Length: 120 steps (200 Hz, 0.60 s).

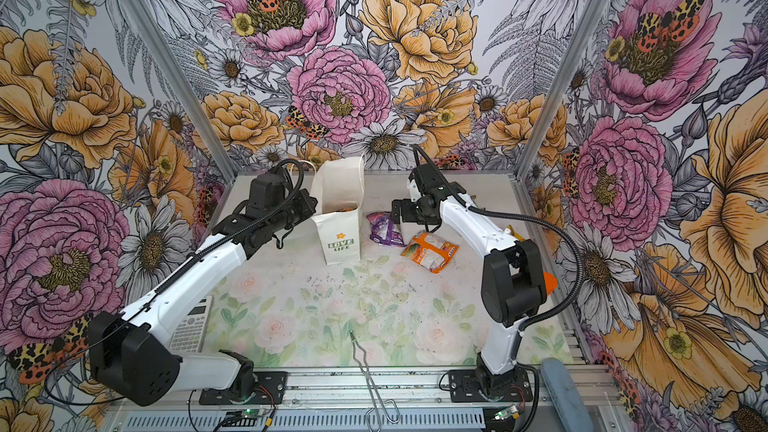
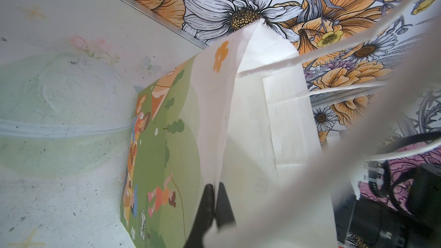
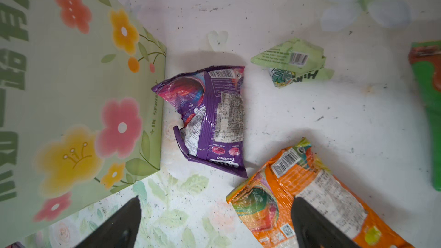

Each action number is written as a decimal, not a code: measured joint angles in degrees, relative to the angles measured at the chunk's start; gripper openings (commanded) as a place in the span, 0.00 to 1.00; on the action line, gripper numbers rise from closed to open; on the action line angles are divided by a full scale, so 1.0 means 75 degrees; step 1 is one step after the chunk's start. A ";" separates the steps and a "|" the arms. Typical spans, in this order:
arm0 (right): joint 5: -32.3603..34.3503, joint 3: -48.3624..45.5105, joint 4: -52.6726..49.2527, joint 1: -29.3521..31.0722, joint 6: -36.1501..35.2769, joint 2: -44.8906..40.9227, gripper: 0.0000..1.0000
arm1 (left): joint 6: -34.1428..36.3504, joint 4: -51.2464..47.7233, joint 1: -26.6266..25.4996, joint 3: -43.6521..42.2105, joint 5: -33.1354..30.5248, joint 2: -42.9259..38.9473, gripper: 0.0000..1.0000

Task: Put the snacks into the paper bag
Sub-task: 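Move the right gripper down to the purple snack packet beside the bag, then close the right gripper on the purple packet and lift it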

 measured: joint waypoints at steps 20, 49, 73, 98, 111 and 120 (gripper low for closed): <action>-0.0236 0.0297 0.0119 0.0009 0.0055 0.0458 1.00 | -0.0003 0.0000 0.0000 -0.0006 0.0000 -0.0003 0.00; -0.0306 0.0466 0.0239 0.0064 0.0114 0.1005 1.00 | 0.0000 0.0003 0.0000 -0.0009 0.0000 -0.0003 0.00; -0.0291 0.0644 0.0262 0.0192 0.0166 0.1431 1.00 | 0.0000 0.0003 0.0000 -0.0009 0.0000 -0.0003 0.00; -0.0262 0.0883 0.0283 0.0373 0.0189 0.1789 1.00 | 0.0000 0.0000 0.0000 -0.0009 0.0000 -0.0003 0.00; -0.0172 0.1029 0.0291 0.0466 0.0189 0.1941 1.00 | -0.0003 0.0000 0.0000 -0.0009 0.0000 -0.0003 0.00; -0.0070 0.1107 0.0303 0.0525 0.0192 0.2017 1.00 | -0.0003 0.0000 0.0000 -0.0009 0.0000 -0.0003 0.00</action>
